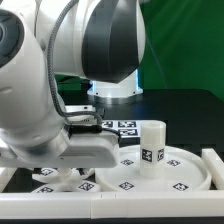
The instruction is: Assemble round table
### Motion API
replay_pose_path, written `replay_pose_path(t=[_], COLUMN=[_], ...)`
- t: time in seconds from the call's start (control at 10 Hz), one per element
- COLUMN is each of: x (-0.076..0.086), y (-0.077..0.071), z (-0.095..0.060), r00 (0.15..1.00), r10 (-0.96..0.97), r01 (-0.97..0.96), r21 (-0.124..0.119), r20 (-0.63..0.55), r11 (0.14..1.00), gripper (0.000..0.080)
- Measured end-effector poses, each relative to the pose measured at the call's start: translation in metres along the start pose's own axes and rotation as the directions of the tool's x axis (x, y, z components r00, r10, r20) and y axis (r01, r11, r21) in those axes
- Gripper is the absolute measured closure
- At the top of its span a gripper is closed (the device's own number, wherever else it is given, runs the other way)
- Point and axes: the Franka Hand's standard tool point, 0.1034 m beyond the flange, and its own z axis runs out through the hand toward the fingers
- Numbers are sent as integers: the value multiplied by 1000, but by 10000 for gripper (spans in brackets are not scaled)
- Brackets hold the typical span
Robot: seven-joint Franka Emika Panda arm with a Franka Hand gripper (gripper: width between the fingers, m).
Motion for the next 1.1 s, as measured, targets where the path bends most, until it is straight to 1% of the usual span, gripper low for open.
replay_pose_path(t=[0.1, 0.2, 0.3, 0.4, 0.5, 0.8, 0.9, 1.0, 1.1], x=[0, 0, 0, 0, 0, -1, -6, -20, -35], y=[1, 1, 1, 1, 1, 1, 4, 4, 3], z=[1, 1, 2, 2, 2, 1, 1, 5, 12], r00=[1000, 1000, 1000, 1000, 1000, 1000, 1000, 1000, 999], r10=[-1, -1, -1, -1, -1, -2, -16, -14, -12], r01=[1, 1, 1, 1, 1, 2, 16, 14, 11], r21=[-1, -1, -1, 0, 0, 0, 4, 13, 20], r20=[3, 3, 4, 4, 5, 4, 0, 12, 37], r11=[1000, 1000, 1000, 1000, 1000, 1000, 1000, 1000, 1000], gripper=[150, 247, 413, 413, 589, 587, 587, 588, 588])
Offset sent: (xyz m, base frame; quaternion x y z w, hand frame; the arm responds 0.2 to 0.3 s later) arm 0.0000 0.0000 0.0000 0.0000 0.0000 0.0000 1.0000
